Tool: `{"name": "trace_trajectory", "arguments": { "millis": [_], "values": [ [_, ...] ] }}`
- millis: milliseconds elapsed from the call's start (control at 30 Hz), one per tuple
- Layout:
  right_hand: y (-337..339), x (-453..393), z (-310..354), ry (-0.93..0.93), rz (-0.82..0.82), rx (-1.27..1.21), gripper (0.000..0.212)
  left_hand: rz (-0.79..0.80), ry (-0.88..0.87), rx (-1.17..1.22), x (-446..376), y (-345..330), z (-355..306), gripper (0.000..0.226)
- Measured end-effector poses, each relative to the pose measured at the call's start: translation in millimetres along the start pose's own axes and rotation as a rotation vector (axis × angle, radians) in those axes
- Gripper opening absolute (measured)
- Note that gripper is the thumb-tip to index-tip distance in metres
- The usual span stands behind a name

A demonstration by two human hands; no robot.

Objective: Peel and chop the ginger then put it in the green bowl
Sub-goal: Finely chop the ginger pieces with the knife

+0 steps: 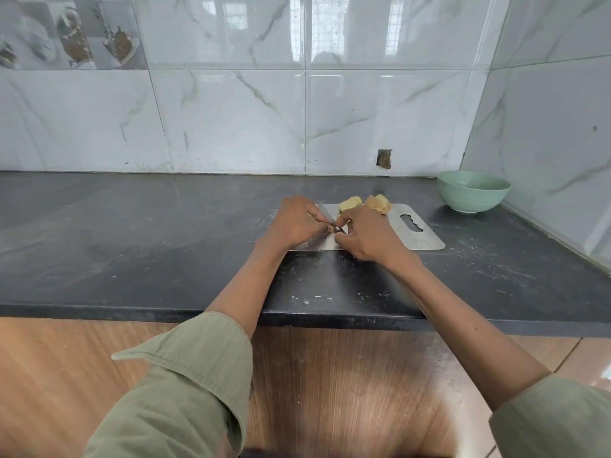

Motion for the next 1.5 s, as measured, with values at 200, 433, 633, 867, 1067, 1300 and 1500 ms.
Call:
{"name": "trace_trajectory", "arguments": {
  "millis": [200, 433, 633, 867, 1067, 1300, 1500],
  "values": [
    [1.1, 13.5, 4.4, -0.005, -0.063, 0.055, 0.018, -0.02, 0.009, 0.006, 0.8, 3.1, 1.0, 0.01],
    [9.6, 20.9, -4.2, -0.088, -0.172, -0.119, 0.019, -0.053, 0.075, -0.001, 0.1, 9.8, 9.0, 0.013],
    [3.9, 21.3, 0.4, -0.065, -0.161, -0.082, 0.025, -0.063, 0.028, -0.04, 2.9, 13.3, 0.9, 0.014],
    [-0.5, 14.7, 12.6, 0.011, -0.083, -0.001, 0.016, -0.011, 0.017, -0.053, 6.2, 9.4, -6.1, 0.02],
    [-1.7, 6.7, 21.0, -0.009, -0.026, 0.019, 0.015, -0.013, 0.024, -0.043, 5.5, 8.9, -6.4, 0.015],
    [14.8, 23.4, 7.4, -0.063, -0.149, -0.023, 0.021, -0.025, 0.019, -0.049, 2.3, 7.5, -2.3, 0.015],
    [36.6, -11.2, 1.3, 0.012, -0.165, -0.133, 0.019, 0.013, -0.036, -0.053, -1.2, 1.7, -2.9, 0.019]
  ]
}}
Point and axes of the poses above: each hand's wrist, its own x-axis away from the middle knuckle, its own y-axis out of the back of the hand, z = x × y, the point moved 9 cm from there along -x, towards the middle knuckle, and after that the axes turned 7 degrees about -z, right-handed, at the moved point
